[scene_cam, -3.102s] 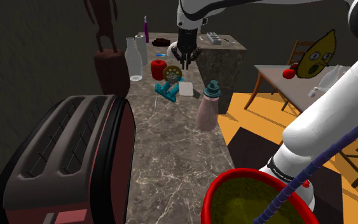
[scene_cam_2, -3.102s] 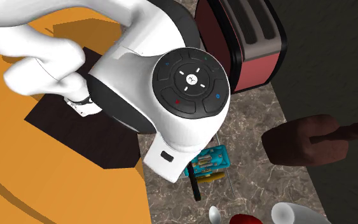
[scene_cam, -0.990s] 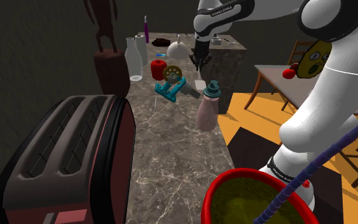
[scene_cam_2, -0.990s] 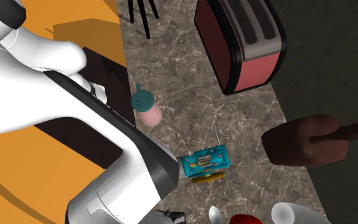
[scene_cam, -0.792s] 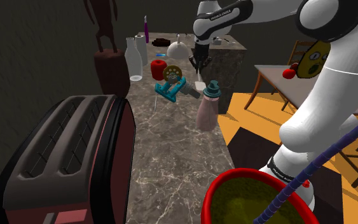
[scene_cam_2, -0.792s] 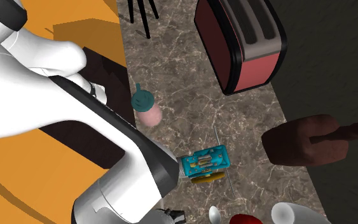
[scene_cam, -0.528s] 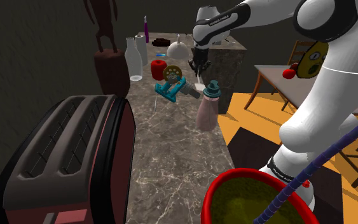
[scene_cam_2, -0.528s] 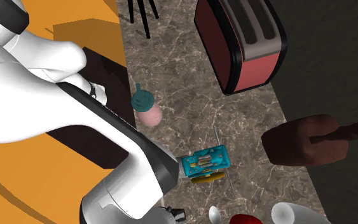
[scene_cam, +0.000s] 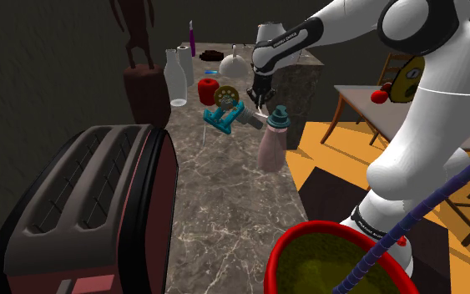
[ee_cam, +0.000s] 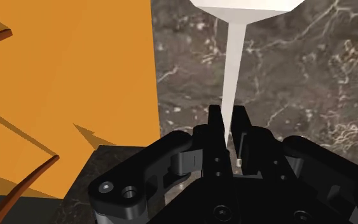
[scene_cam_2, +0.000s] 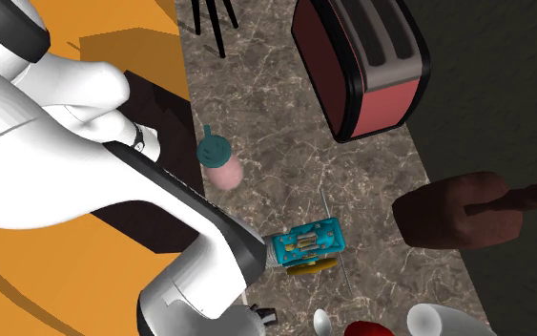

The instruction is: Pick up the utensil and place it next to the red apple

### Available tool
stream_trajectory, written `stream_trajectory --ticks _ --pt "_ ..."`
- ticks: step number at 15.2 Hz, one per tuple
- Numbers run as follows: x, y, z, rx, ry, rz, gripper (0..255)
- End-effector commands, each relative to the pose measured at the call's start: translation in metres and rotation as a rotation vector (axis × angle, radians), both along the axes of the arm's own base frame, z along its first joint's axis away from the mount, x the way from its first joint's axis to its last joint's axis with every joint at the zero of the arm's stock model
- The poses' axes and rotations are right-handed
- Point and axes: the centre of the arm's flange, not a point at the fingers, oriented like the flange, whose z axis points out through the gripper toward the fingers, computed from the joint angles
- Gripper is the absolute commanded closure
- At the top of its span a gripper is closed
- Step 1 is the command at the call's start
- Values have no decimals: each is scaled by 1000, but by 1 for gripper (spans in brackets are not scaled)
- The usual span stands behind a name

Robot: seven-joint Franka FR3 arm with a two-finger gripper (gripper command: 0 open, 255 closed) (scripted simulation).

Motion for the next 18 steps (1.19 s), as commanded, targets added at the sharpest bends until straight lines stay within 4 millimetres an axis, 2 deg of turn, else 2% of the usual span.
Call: stream_trajectory --ticks 1,4,11,12,17,18 --pt "0 1 -10 0 -1 0 255" --pt "0 1 -23 0 -1 0 255" --pt "0 1 -23 0 -1 0 255" --pt "0 1 -23 0 -1 0 0" --pt "0 1 -23 0 -1 0 0" --pt "-1 1 -10 0 -1 0 0"
